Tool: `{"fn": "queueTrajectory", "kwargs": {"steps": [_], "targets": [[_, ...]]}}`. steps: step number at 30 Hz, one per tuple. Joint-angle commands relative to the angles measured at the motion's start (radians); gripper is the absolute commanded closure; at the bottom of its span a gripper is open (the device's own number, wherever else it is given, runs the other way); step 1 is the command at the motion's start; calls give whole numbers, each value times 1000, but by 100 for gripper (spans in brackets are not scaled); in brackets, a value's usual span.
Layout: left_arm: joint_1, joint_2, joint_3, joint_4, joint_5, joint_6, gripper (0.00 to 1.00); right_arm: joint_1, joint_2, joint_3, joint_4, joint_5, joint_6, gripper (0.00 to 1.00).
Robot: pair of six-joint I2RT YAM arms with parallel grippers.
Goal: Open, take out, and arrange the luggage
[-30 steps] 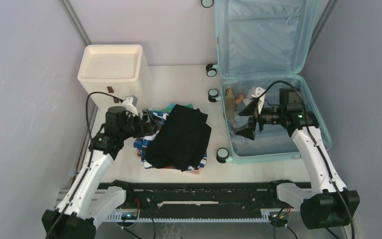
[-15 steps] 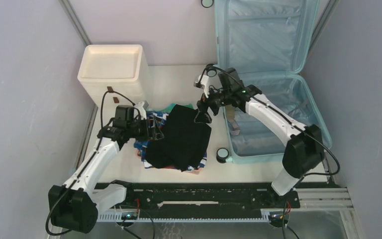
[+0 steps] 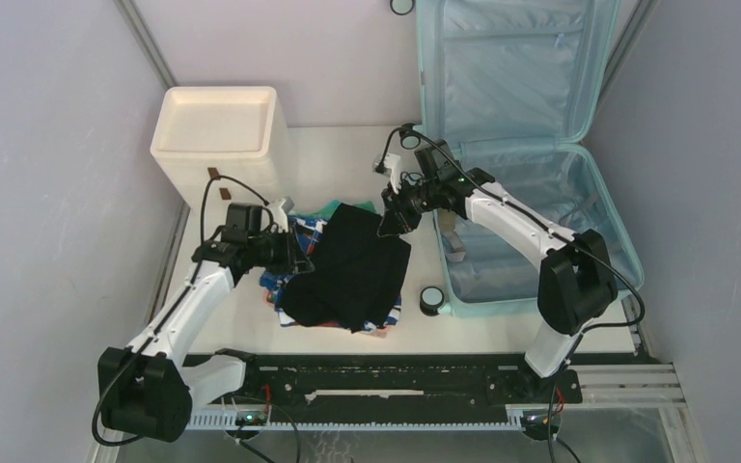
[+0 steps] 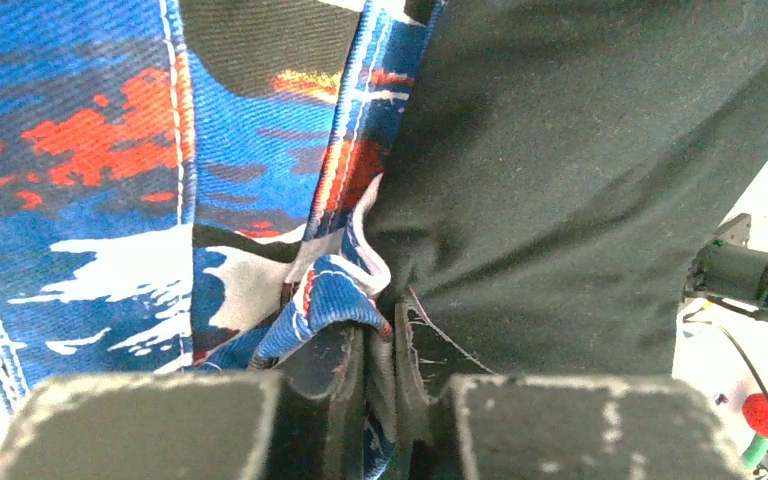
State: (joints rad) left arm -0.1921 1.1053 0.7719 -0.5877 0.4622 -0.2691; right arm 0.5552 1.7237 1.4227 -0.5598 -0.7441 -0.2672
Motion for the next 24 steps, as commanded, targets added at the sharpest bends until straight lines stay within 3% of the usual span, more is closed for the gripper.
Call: {"fn": "queueTrajectory", "kwargs": {"steps": [1,4,13,17,21,24], "targets": [[0,-40,56,-64,33,22,92,17,-91,-17,39,-76,63,90],[8,-54,76,-85,27,24,98,17,-114,-24,51,-100,95,100],[38,-49,184,-150,8,42,100,12,-254,-133,182,-105,316,100],[46,-12,209,-164,25,57,93,32,-248,-151,169,-44,358,99],[49,29,206,-164,56,66,94,33,-199,-151,127,-8,326,80],[49,43,211,-164,87,73,90,36,-190,-151,102,32,278,53]]}}
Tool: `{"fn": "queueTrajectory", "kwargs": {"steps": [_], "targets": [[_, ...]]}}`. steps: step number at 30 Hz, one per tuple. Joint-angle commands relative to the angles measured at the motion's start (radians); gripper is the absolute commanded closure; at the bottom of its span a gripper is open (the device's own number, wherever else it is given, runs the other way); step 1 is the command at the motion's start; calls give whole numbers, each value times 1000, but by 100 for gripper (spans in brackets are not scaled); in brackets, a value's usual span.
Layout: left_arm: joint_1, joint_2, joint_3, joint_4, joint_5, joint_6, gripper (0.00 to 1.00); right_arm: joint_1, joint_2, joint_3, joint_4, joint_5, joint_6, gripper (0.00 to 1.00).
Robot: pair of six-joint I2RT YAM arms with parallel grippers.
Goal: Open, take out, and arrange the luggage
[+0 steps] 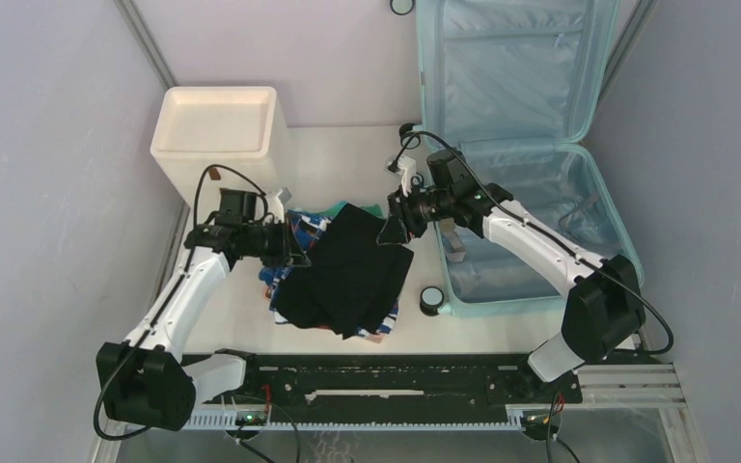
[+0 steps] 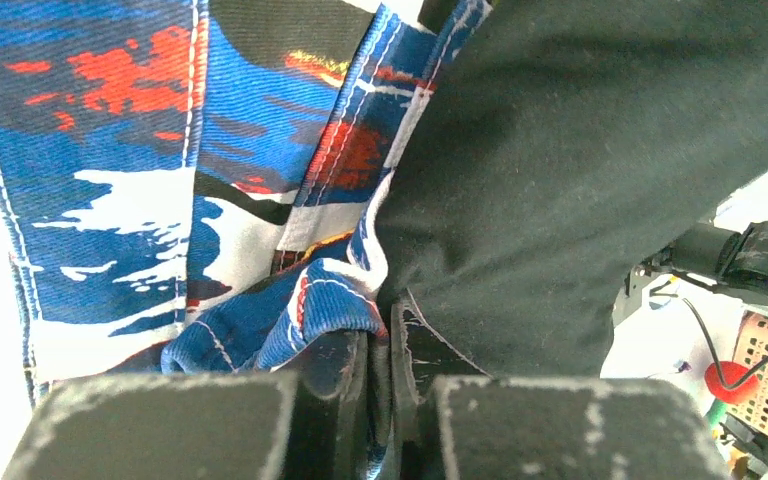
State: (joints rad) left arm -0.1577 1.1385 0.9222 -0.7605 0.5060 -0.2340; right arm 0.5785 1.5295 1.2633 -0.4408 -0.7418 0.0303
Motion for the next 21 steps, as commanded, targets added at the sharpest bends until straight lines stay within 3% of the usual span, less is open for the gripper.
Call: {"fn": "queueTrajectory", "kwargs": {"steps": [1,3,6,13,17,21], "targets": [[15,14,64,8,55,42,85,15,1,8,-24,50,-28,46],[15,23,62,-2,64,51,79,18,-11,9,-33,88,-76,39],[14,26,60,-21,48,64,69,18,-27,8,-50,127,-110,38],[14,-151,118,-54,-220,31,37,1,-74,-9,-65,145,-166,25],[4,-215,155,-57,-202,28,32,2,-94,-17,-70,130,-189,24],[-60,-171,135,-27,-106,29,29,-14,-92,-24,-71,95,-188,24]]}}
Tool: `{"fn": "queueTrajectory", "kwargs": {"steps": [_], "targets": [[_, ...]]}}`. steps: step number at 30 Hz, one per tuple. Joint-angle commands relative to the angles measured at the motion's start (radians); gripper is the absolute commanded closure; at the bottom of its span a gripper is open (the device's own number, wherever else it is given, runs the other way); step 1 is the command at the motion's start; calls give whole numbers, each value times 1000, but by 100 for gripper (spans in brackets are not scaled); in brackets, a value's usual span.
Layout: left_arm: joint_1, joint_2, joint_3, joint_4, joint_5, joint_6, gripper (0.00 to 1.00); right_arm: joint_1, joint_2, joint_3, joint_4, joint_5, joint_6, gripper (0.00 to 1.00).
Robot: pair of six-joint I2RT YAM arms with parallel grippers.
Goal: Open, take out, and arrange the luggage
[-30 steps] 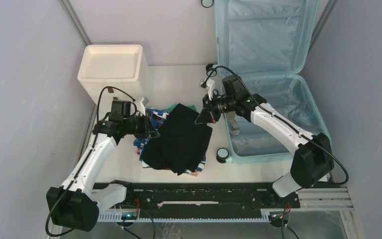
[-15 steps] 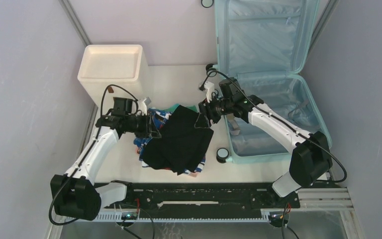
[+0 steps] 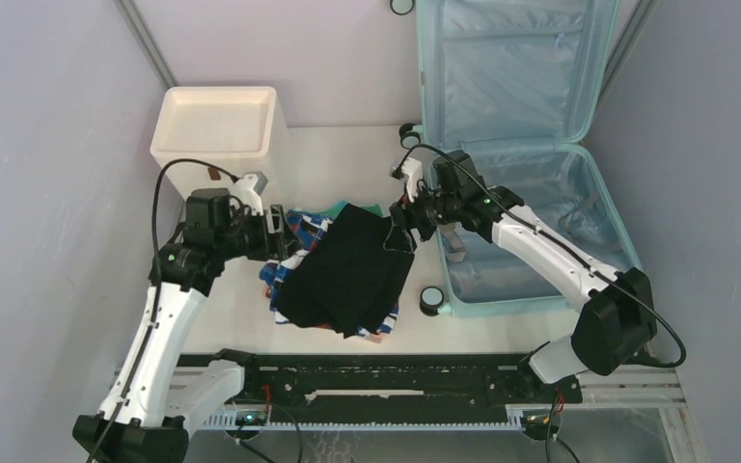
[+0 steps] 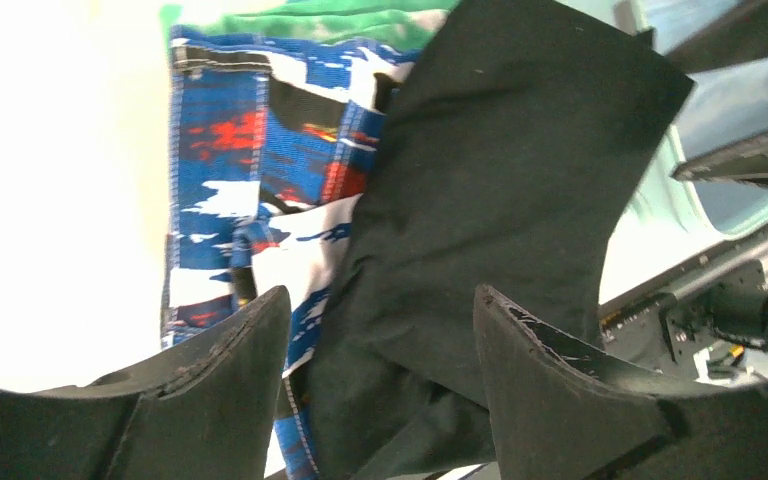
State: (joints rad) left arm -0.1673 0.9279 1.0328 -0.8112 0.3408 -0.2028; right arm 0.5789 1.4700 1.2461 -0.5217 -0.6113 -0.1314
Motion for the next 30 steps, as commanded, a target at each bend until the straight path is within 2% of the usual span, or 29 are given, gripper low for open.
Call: {"fn": "queueTrajectory", "kwargs": {"steps": [1,8,14,15,20,22,23,24,30], "targets": [[-69,65,20,24,56,1,29,-18,-28,-9,9,-46,-25,24],[-102,239,4,6,-5,49,30,-2,28,-20,11,-83,-7,30],[-107,288,-18,-20,4,86,35,6,66,-19,37,-76,29,42],[-107,293,-23,-20,13,89,38,4,68,-18,38,-77,35,47],[-107,304,-18,-20,59,88,66,1,56,-18,33,-105,51,87],[-107,306,0,-26,71,88,89,-6,44,-19,31,-138,68,99],[-107,305,12,-35,72,86,98,-12,32,-19,32,-156,83,100],[-106,300,29,-41,64,85,100,-22,17,-19,32,-174,95,100],[-104,263,165,-88,-15,80,100,-34,-87,-20,43,-250,217,100]]}}
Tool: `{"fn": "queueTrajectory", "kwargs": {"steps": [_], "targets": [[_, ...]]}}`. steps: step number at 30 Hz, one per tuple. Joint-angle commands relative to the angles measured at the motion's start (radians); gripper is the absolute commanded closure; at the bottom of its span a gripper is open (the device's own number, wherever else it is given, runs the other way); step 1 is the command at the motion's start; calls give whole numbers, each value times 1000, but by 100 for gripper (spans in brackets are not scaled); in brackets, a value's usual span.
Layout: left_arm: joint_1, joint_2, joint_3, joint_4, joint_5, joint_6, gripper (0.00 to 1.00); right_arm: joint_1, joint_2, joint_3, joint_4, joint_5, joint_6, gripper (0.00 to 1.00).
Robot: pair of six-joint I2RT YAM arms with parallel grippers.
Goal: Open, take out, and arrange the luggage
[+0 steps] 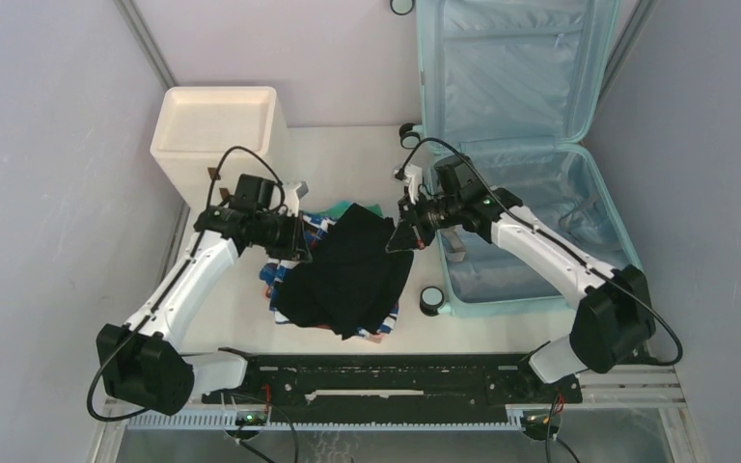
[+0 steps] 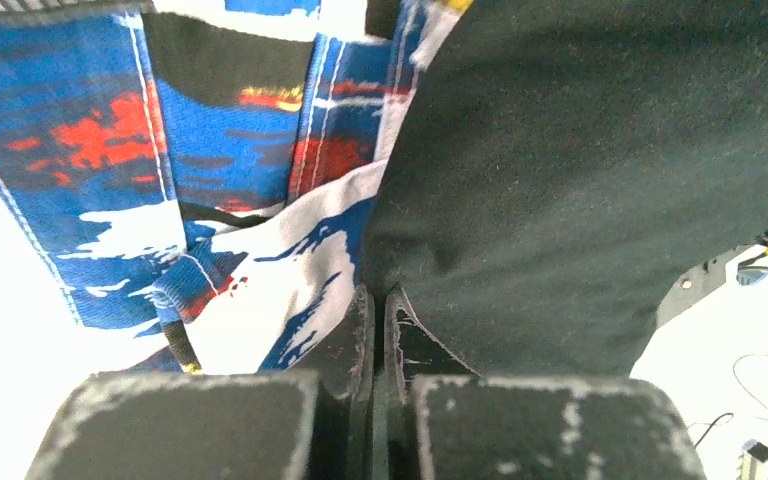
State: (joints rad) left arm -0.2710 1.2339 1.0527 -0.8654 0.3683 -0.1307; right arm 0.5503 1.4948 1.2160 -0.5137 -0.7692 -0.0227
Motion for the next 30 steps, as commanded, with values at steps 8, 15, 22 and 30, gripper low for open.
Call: {"fn": "queueTrajectory", "kwargs": {"steps": [8,15,22,30], "targets": [[18,50,299,-84,-88,29,100,32,-172,-22,41,-2,364,100],[21,274,536,-182,-104,73,100,144,-248,-235,165,192,657,100],[-5,438,656,-231,-86,90,95,164,-246,-316,271,132,752,97],[-29,278,558,-84,-241,22,47,97,-301,-232,146,222,398,41]]}}
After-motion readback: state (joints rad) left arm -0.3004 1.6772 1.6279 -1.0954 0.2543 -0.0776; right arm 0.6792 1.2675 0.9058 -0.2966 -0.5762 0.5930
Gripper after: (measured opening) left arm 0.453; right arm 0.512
